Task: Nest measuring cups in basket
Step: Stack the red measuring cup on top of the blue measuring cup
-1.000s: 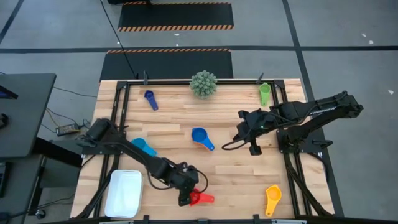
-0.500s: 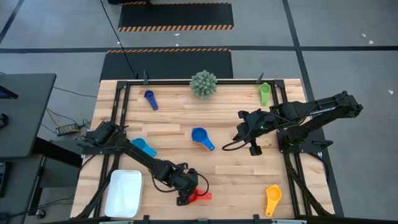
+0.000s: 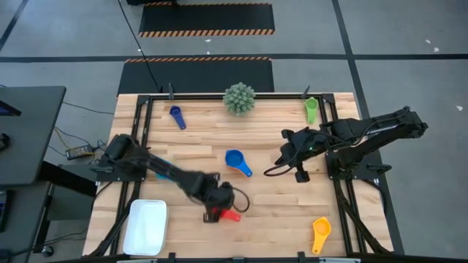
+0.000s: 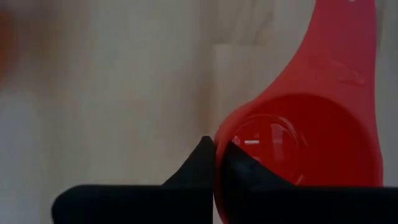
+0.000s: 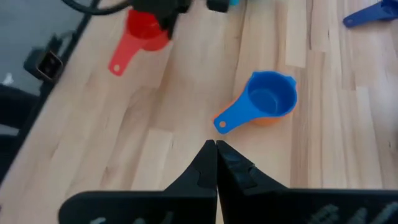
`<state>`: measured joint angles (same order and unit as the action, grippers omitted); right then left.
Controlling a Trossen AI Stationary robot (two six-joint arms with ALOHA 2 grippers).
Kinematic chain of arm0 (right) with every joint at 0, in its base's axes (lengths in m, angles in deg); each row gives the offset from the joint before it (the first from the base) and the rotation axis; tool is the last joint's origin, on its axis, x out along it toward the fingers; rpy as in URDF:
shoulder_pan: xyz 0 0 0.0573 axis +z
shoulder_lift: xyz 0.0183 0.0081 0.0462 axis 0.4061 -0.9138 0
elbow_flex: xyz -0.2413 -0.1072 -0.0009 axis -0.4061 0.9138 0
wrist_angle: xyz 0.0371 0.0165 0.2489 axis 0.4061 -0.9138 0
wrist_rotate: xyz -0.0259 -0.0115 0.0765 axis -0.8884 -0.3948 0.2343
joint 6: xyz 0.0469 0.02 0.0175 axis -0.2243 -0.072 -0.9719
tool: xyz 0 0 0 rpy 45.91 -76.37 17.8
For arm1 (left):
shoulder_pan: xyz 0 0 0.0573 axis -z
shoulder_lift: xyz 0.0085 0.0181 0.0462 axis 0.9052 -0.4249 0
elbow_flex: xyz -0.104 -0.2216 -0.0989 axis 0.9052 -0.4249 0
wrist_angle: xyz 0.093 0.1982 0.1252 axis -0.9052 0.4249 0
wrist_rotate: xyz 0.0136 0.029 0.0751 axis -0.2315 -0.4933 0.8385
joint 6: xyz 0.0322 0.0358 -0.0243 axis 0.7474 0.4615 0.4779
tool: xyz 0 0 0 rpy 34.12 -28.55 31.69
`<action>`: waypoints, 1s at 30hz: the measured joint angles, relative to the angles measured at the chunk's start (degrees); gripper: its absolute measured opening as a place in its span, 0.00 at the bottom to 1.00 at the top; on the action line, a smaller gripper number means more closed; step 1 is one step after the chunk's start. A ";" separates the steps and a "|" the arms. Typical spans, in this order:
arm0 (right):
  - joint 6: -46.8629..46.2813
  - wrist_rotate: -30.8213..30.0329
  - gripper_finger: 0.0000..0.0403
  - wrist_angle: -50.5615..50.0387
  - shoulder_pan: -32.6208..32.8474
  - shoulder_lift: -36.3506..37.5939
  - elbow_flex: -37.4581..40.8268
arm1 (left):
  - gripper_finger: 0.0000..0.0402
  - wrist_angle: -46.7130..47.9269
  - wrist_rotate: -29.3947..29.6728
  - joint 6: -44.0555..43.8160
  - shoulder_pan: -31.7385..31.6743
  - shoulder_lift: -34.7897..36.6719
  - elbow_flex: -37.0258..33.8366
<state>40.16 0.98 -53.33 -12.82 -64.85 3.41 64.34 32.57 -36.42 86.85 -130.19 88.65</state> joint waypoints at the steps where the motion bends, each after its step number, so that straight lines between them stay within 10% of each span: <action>1: -0.32 -0.35 0.00 0.15 0.00 0.25 -0.63 | 0.02 2.27 0.03 4.05 -1.10 0.72 1.28; 16: -0.70 -15.75 0.00 -0.05 -0.33 5.80 -7.16 | 0.02 4.79 -4.57 40.55 -22.73 7.55 5.20; 30: -1.71 -17.51 0.00 -0.82 -3.70 6.58 -7.16 | 0.02 -4.91 -12.84 52.53 -33.32 2.20 5.07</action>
<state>38.45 -16.53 -54.15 -16.53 -58.27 -3.76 59.44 19.72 16.11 53.52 -128.00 93.72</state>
